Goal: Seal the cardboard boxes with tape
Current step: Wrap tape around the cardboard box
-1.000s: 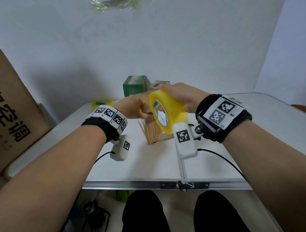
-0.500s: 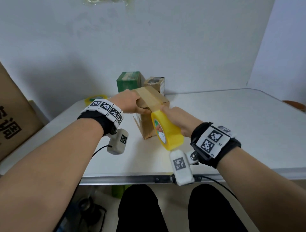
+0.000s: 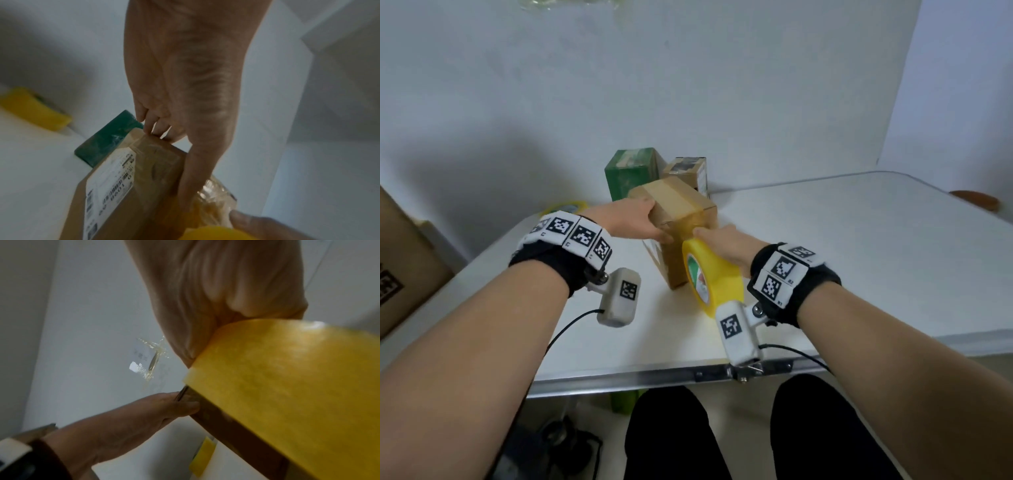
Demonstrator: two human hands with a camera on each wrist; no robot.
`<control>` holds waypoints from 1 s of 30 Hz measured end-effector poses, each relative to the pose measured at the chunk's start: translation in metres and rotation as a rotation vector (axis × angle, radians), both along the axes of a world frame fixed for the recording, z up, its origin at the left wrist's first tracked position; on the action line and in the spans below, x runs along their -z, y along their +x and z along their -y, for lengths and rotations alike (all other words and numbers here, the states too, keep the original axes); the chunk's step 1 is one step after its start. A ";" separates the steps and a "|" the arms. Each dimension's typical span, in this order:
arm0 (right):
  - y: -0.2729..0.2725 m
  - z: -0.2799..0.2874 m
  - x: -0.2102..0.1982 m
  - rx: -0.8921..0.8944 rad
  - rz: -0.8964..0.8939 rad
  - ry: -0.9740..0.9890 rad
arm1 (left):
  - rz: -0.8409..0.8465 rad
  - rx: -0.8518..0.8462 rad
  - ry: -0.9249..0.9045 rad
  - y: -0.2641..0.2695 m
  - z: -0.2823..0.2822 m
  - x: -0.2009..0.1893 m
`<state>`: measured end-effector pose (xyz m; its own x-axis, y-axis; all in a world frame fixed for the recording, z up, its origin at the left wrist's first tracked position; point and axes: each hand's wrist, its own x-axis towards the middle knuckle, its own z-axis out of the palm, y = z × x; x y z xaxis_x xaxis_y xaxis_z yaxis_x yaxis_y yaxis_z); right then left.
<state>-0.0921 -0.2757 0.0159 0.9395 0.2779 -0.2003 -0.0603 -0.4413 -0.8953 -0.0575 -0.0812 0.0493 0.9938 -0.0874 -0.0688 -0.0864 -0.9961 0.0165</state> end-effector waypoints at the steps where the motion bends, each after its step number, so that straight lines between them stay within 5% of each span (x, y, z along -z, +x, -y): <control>1: 0.003 -0.002 0.001 0.042 0.043 -0.054 | -0.076 -0.019 -0.104 -0.001 0.000 -0.002; 3: 0.010 -0.007 0.005 0.099 0.095 -0.107 | -0.219 -0.030 -0.351 -0.003 -0.003 -0.006; 5: 0.018 -0.010 0.007 0.134 0.105 -0.150 | -0.165 -0.056 -0.425 0.002 -0.005 -0.012; 9: 0.031 -0.014 0.012 0.142 0.128 -0.172 | 0.111 -0.140 -0.184 0.022 -0.008 -0.020; 12: 0.036 -0.015 0.015 0.133 0.139 -0.149 | 0.035 -0.078 -0.079 0.043 -0.016 -0.014; 18: 0.047 -0.018 0.017 0.126 0.113 -0.136 | 0.011 -0.004 -0.088 0.050 -0.006 0.002; 23: 0.049 -0.023 0.014 0.146 0.108 -0.142 | 0.018 0.275 -0.186 0.015 0.030 0.013; 30: 0.046 -0.020 0.013 0.112 0.089 -0.142 | -0.004 0.342 -0.326 0.002 0.032 0.015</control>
<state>-0.0458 -0.2558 0.0024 0.9787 0.1457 -0.1445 -0.0393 -0.5581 -0.8288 -0.0554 -0.1131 0.0348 0.9039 -0.4276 0.0129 -0.4082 -0.8532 0.3246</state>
